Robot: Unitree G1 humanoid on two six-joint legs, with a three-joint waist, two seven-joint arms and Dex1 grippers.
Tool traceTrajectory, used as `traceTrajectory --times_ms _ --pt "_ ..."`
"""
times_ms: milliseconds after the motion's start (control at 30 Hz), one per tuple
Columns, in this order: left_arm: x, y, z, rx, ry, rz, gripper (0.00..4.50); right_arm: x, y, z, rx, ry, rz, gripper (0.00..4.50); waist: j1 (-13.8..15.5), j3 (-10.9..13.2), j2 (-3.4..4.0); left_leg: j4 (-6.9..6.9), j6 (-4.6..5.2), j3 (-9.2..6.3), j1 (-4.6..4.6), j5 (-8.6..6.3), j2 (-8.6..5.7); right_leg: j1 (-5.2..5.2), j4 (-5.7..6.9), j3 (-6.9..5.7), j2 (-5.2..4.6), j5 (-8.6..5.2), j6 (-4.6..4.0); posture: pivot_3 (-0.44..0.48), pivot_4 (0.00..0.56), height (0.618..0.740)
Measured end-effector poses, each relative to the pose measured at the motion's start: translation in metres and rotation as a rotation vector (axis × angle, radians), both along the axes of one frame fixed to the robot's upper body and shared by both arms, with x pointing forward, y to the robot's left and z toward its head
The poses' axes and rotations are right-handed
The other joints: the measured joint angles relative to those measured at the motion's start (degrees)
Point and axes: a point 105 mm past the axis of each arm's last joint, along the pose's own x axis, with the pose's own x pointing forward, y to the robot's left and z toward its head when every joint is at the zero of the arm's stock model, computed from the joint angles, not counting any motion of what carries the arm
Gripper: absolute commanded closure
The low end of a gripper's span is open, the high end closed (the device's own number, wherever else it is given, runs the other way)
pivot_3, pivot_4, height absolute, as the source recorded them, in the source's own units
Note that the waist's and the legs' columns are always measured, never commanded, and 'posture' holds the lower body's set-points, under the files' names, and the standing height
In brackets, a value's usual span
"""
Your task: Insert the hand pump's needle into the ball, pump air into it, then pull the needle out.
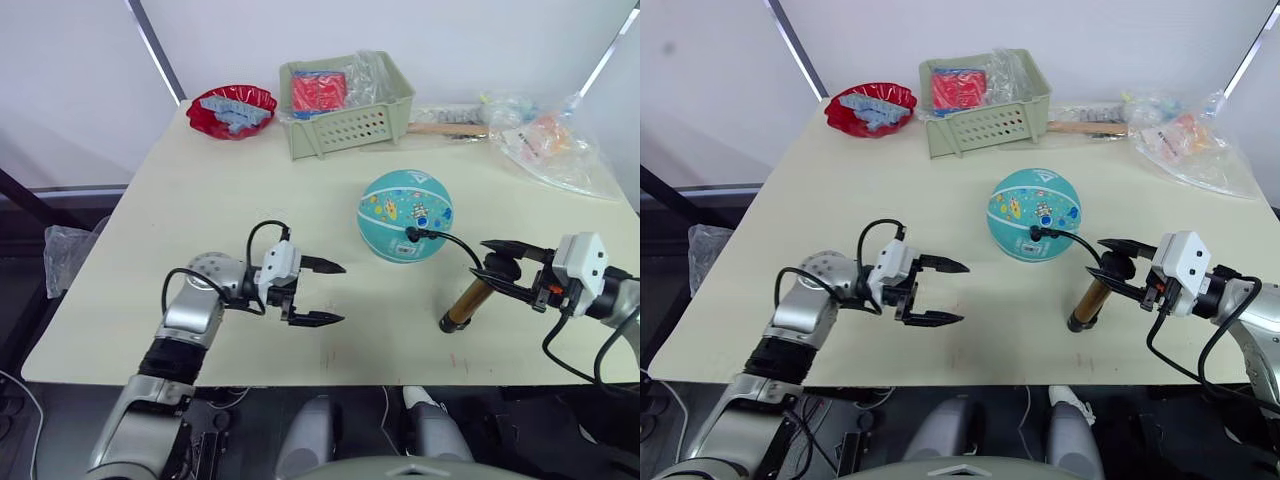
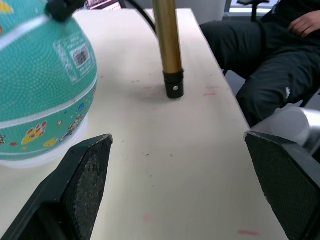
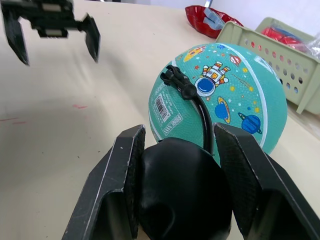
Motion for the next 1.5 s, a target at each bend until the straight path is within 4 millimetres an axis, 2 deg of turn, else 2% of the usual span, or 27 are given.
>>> traceTrajectory --times_ms 267,367,533,733,833,1100,1300,1500 --pt "-0.009 -0.001 0.003 -0.022 0.016 -0.022 0.0 -0.002 -0.008 0.007 -0.085 0.006 0.012 2.83 0.2 0.3 0.06 0.04 -0.01 0.05 -0.01 0.01 -0.17 0.01 0.03 0.06 -0.02 -0.03 0.15 0.0 0.15 0.738" --pt "-0.01 -0.003 0.006 -0.029 0.007 -0.02 0.0 0.001 -0.017 0.011 -0.14 0.003 0.002 2.83 0.2 0.5 0.16 0.06 -0.01 0.1 -0.01 0.02 -0.19 0.01 0.04 0.12 -0.02 -0.01 0.2 0.0 0.15 0.738" --pt "-0.01 -0.006 0.009 -0.032 0.001 -0.014 0.0 0.01 -0.035 0.02 -0.251 -0.03 -0.035 2.83 -0.1 1.0 0.15 0.07 -0.03 0.14 -0.01 0.03 -0.25 -0.04 0.09 0.16 0.03 0.11 0.42 0.0 0.15 0.738" --pt "-0.012 -0.009 0.014 -0.05 -0.006 -0.021 0.0 0.021 -0.044 0.031 -0.338 -0.141 -0.059 2.83 -0.2 1.2 0.19 0.07 -0.13 0.24 -0.08 0.09 -0.3 -0.17 0.14 0.27 0.06 0.12 0.46 0.0 0.15 0.738" --pt "-0.011 -0.009 0.014 -0.052 -0.003 -0.013 0.0 0.023 -0.043 0.036 -0.383 -0.21 -0.05 2.83 -0.2 1.2 0.18 0.07 -0.32 0.25 -0.08 0.2 -0.32 -0.18 0.15 0.28 0.07 0.11 0.48 0.0 0.15 0.738" --pt "-0.011 -0.01 0.016 -0.061 -0.006 -0.013 0.0 0.03 -0.044 0.035 -0.555 -0.345 -0.01 2.83 -0.2 1.3 0.14 0.1 -0.34 0.43 -0.07 0.22 -0.36 -0.34 0.44 0.53 0.06 0.08 0.53 0.0 0.15 0.738" --pt "-0.013 -0.008 0.014 -0.06 0.004 -0.012 0.0 0.031 -0.043 0.02 -0.664 -0.383 0.049 2.83 -0.2 1.3 0.09 0.14 -0.37 0.61 -0.1 0.25 -0.39 -0.68 0.98 0.81 0.06 0.01 0.58 0.0 0.15 0.738" --pt "-0.015 -0.005 0.011 -0.055 0.013 -0.004 0.0 0.026 -0.02 0.008 -0.653 -0.378 0.145 2.83 -0.3 1.3 0.08 0.16 -0.32 0.66 -0.06 0.22 -0.36 -0.7 1.03 0.87 0.09 0.02 0.57 0.0 0.15 0.738"
